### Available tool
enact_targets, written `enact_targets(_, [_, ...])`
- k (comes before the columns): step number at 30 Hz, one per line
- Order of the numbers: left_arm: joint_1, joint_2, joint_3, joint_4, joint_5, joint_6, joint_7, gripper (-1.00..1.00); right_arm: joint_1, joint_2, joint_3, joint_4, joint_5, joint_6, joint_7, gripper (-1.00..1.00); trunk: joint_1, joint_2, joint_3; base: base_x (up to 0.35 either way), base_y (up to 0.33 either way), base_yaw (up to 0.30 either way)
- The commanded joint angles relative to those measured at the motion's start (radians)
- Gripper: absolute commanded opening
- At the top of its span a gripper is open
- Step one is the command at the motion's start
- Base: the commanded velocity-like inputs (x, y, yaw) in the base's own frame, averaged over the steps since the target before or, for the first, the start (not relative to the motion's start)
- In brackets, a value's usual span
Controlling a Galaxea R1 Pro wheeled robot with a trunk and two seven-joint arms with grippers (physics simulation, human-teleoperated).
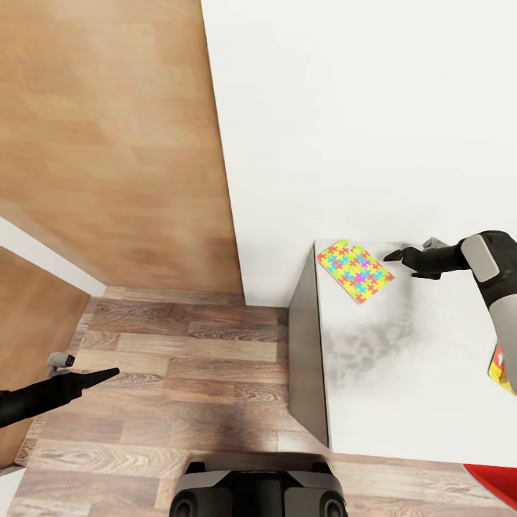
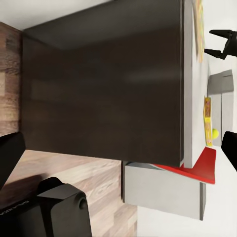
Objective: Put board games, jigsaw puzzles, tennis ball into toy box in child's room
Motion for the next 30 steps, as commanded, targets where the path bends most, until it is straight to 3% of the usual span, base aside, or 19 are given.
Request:
enact_targets(1, [0.0, 0.0, 0.0, 0.0, -0.001, 0.011, -0.004, 1.0, -0.001, -0.001, 0.002, 0.0, 0.01, 0.003, 0.01, 1.0, 0.001, -0.002, -0.001, 0.0, 0.076, 0.0])
enact_targets(30, [0.0, 0.0, 0.0, 0.0, -0.001, 0.011, -0.004, 1.0, -0.001, 0.0, 0.002, 0.0, 0.009, 0.003, 0.01, 1.0, 0.001, -0.002, -0.001, 0.0, 0.01, 0.0])
